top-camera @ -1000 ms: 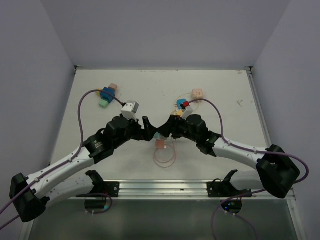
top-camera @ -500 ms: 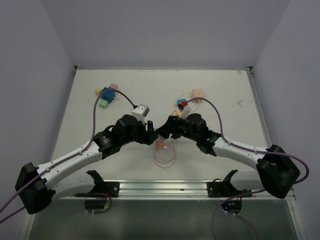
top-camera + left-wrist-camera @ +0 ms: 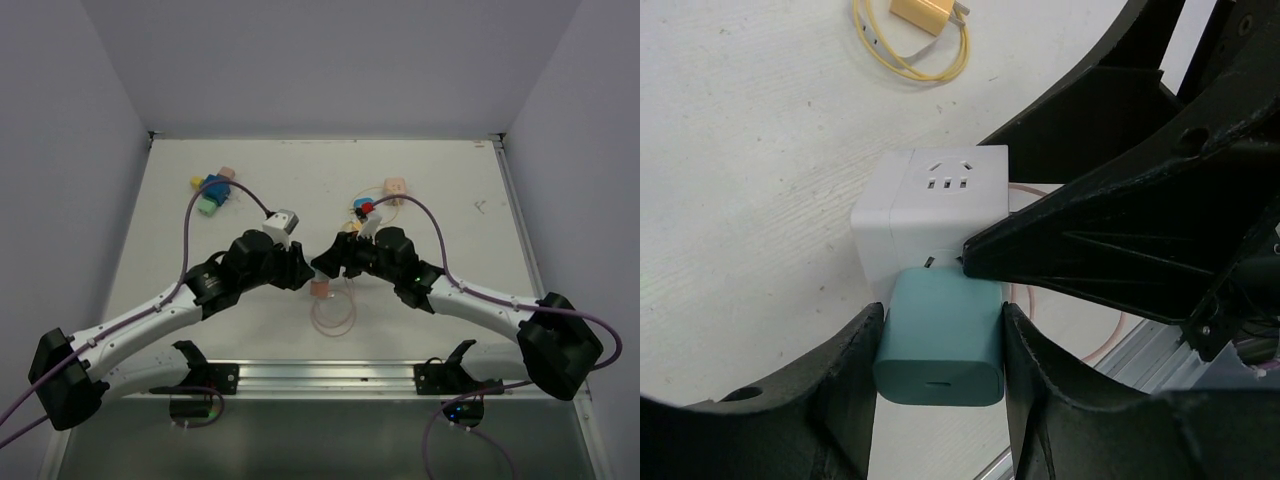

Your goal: Pull the plug off the socket

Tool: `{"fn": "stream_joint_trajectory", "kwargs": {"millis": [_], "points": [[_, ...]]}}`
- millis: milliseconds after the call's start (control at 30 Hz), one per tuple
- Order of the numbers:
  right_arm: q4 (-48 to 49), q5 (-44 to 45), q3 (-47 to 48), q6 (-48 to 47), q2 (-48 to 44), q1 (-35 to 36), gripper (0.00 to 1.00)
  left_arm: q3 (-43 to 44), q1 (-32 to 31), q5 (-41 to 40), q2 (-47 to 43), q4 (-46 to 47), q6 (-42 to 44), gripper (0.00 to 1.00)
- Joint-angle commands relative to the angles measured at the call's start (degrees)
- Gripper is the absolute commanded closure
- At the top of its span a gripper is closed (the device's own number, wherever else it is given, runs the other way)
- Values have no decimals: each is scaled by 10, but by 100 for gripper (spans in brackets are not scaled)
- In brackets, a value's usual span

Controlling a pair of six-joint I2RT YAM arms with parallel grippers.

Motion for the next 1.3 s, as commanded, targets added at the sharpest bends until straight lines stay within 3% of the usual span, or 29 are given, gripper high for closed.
{"fn": "stream_joint_trajectory", "kwargs": {"millis": [0, 367, 767, 900, 1100, 1267], "points": [[-16, 68, 1, -44, -11, -21, 100, 36, -1, -26, -35, -10, -11, 100], [-29, 51, -49, -35, -18, -133, 100, 36, 0, -30, -83, -44, -24, 100], [-116, 102, -20, -62, -15, -139, 100, 124, 0, -28, -76, -134, -48, 100], [-119, 102, -25, -53, -40, -140, 100, 125, 0, -67, -76, -134, -43, 100], [-159, 109, -24, -48, -136, -163, 100, 99, 1, -131, -33, -49, -21, 100], [-204, 115, -31, -32, -223, -184, 100, 108, 49, -85, 84, 69, 14, 100]]}}
